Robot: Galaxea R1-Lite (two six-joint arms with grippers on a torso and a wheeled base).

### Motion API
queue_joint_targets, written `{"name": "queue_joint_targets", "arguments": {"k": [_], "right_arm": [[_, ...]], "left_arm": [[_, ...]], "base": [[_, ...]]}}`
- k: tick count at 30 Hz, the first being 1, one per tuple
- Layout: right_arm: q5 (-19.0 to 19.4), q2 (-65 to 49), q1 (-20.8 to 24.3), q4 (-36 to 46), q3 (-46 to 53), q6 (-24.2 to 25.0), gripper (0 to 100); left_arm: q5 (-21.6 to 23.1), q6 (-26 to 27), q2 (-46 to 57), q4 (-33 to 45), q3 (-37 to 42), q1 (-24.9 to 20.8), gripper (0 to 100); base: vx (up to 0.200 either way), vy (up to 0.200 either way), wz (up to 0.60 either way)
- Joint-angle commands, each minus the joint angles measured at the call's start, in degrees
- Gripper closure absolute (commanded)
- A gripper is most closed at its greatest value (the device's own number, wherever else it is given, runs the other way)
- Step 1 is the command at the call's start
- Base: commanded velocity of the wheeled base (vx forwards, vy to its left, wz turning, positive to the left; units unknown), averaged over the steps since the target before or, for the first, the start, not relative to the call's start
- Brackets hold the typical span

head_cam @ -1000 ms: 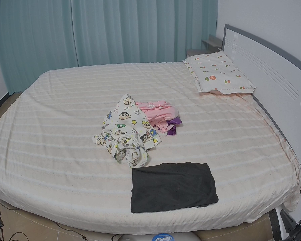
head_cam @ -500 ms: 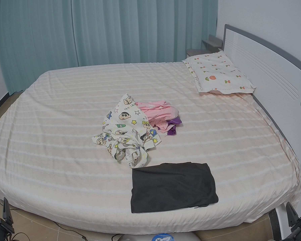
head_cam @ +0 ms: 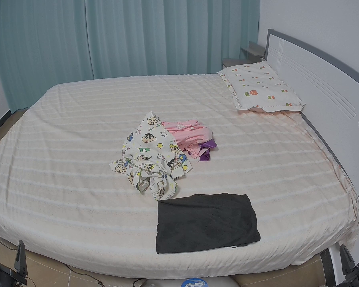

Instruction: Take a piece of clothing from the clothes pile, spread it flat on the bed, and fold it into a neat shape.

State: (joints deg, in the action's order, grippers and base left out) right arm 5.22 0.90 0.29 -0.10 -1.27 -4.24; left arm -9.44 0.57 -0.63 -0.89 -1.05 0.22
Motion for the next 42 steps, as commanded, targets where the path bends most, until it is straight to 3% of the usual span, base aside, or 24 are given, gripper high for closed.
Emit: {"name": "queue_joint_targets", "arguments": {"k": [1,7,10,18,23,30,31,33,41,42], "right_arm": [[6.47,-0.9,-0.03,-0.52,0.13,-1.29,0],[6.21,-0.9,-0.03,-0.78,0.48,-2.53,0],[2.08,-0.81,-0.03,-0.43,0.39,0.2,0],[-3.28,-0.9,-0.03,0.27,-0.05,5.65,0],[-3.37,-0.81,-0.03,-0.69,0.39,-1.65,0],[-2.23,-0.81,-0.03,-0.43,0.3,3.36,0],[0.5,-0.73,-0.2,-0.25,0.3,3.89,0],[2.08,-0.37,0.15,0.1,-0.05,6.09,0],[1.11,-0.64,-0.29,3.61,-1.37,5.47,0],[-2.58,-0.64,-0.29,3.7,-1.28,5.3,0]], "left_arm": [[11.72,0.39,0.55,0.89,0.96,-0.04,0],[11.19,0.22,0.46,0.98,0.96,-0.04,0],[10.67,0.31,0.55,0.89,0.96,-0.04,0],[10.4,0.48,0.55,0.89,0.96,-0.04,0],[10.23,0.57,0.55,0.89,0.96,-0.04,0],[10.23,0.57,0.55,0.89,0.96,-0.04,0],[10.23,0.57,0.55,0.89,0.96,-0.04,0],[10.23,0.57,0.55,0.98,0.96,-0.04,0],[10.23,0.57,0.55,0.98,0.96,-0.04,0],[10.23,0.57,0.55,0.98,0.96,-0.04,0]], "base": [[0.0,0.0,0.0],[0.0,0.0,0.0],[0.0,0.0,0.0],[0.0,0.0,0.0],[0.0,0.0,0.0],[0.0,0.0,0.0],[0.0,0.0,0.0],[0.0,0.0,0.0],[0.0,0.0,0.0],[0.0,0.0,0.0]]}}
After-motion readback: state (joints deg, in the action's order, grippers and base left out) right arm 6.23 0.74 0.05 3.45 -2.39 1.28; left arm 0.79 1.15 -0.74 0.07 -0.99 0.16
